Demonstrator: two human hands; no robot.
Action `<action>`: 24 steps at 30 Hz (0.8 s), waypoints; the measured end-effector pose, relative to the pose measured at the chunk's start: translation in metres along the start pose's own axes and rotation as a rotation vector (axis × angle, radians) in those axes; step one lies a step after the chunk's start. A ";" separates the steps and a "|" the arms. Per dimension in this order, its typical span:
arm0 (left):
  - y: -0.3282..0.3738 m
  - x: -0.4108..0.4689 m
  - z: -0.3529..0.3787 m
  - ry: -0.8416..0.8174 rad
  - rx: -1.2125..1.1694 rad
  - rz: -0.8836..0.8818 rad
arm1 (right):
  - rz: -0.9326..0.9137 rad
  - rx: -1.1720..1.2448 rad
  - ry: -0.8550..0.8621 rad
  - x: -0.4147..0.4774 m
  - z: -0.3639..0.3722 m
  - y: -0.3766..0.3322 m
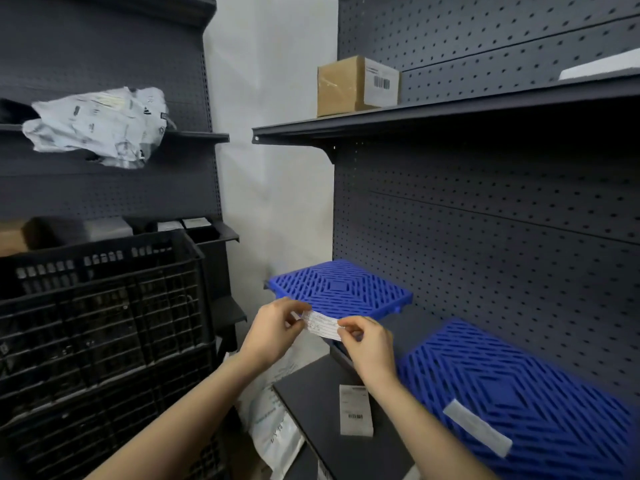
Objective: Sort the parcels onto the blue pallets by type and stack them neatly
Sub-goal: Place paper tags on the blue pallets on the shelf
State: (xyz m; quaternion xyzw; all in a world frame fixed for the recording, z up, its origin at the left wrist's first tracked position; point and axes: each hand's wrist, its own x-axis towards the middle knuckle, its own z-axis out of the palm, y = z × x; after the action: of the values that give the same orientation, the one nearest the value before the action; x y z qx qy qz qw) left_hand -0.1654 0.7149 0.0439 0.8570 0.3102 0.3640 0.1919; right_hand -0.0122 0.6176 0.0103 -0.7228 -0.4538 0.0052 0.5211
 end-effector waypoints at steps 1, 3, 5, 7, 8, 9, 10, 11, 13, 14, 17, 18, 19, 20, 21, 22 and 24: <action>-0.009 0.015 0.002 -0.009 0.013 0.004 | 0.006 0.001 0.002 0.013 0.007 0.001; -0.027 0.043 0.007 -0.034 0.033 0.007 | 0.028 0.003 0.001 0.036 0.025 0.006; -0.044 0.062 0.014 -0.064 0.045 0.005 | 0.050 -0.006 -0.003 0.052 0.042 0.014; -0.063 0.079 0.022 -0.096 0.040 -0.001 | 0.077 -0.038 -0.013 0.068 0.057 0.022; -0.073 0.088 0.027 -0.107 0.036 0.003 | 0.092 -0.056 -0.014 0.077 0.065 0.026; -0.083 0.098 0.031 -0.120 0.029 0.008 | 0.103 -0.073 -0.009 0.084 0.074 0.030; -0.094 0.108 0.036 -0.134 0.022 0.020 | 0.112 -0.091 0.002 0.091 0.082 0.033; -0.105 0.118 0.042 -0.152 0.017 0.034 | 0.121 -0.106 0.016 0.097 0.091 0.036; -0.125 0.138 0.054 -0.196 0.002 0.069 | 0.150 -0.159 0.023 0.107 0.107 0.043; -0.136 0.148 0.061 -0.226 0.000 0.092 | 0.167 -0.199 0.017 0.110 0.115 0.045; -0.165 0.172 0.076 -0.306 0.001 0.173 | 0.211 -0.300 0.028 0.120 0.135 0.050; -0.174 0.179 0.080 -0.330 -0.003 0.203 | 0.227 -0.329 0.043 0.124 0.141 0.050; -0.182 0.186 0.083 -0.354 -0.006 0.235 | 0.241 -0.368 0.051 0.127 0.146 0.050; -0.188 0.192 0.085 -0.376 -0.009 0.267 | 0.251 -0.414 0.051 0.129 0.150 0.048; -0.194 0.198 0.088 -0.397 -0.015 0.297 | 0.257 -0.457 0.046 0.132 0.153 0.047; -0.200 0.202 0.091 -0.412 -0.026 0.326 | 0.256 -0.494 0.045 0.133 0.156 0.047; -0.210 0.206 0.096 -0.414 -0.062 0.380 | 0.247 -0.570 0.050 0.132 0.161 0.044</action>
State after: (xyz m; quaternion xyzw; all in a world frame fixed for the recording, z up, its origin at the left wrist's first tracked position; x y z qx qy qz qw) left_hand -0.0643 0.9971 -0.0323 0.9496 0.0872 0.2200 0.2054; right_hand 0.0172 0.8236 -0.0352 -0.8894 -0.3327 -0.0767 0.3039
